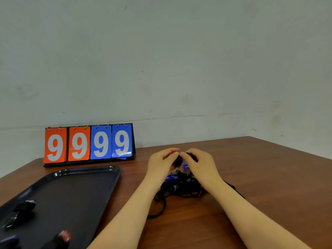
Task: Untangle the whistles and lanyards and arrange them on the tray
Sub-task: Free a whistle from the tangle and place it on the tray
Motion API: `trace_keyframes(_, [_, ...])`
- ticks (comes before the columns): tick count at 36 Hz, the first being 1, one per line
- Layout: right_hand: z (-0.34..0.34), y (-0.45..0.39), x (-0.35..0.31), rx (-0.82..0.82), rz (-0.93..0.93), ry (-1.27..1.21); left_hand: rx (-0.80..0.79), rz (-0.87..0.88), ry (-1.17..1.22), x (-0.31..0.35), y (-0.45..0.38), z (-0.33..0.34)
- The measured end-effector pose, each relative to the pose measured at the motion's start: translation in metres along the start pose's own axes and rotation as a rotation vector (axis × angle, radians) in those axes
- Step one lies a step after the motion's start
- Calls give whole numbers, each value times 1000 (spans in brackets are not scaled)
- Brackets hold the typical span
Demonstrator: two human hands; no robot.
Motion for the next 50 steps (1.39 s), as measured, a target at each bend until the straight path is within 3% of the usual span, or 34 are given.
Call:
trace_keyframes(8, [-6,-3,16,28,167,-111,-108,-160,339,0,6,6])
trace_keyframes(18, [0,0,14,13,319,-480,-118,-309,806,6,13,22])
trace_keyframes(24, [6,0,13,-22,322,-497,-59,-359,1035,0,9,24])
trace_keyframes(27, [5,0,13,-39,262,-345,-48,-338,1066,1,8,22])
trace_keyframes(30, [4,-1,8,-42,103,-76,-23,-309,1030,-4,5,18])
trace_keyframes(35, [11,1,5,-100,-49,141,39,-155,722,-6,0,4])
trace_keyframes(41, [11,-1,6,-90,-85,247,115,-64,265,-1,-3,-8])
trace_keyframes(50, [6,-1,8,-52,-10,184,135,42,-23,2,-6,-13])
Point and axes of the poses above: each hand's wrist, its own y-axis away from the middle knuckle, its own z-axis out of the palm, x = y × z, the point moved 7 cm from there along -y, towards the middle knuckle, and after that the axes turned 2 degrees about -z, right-handed, at the moved point
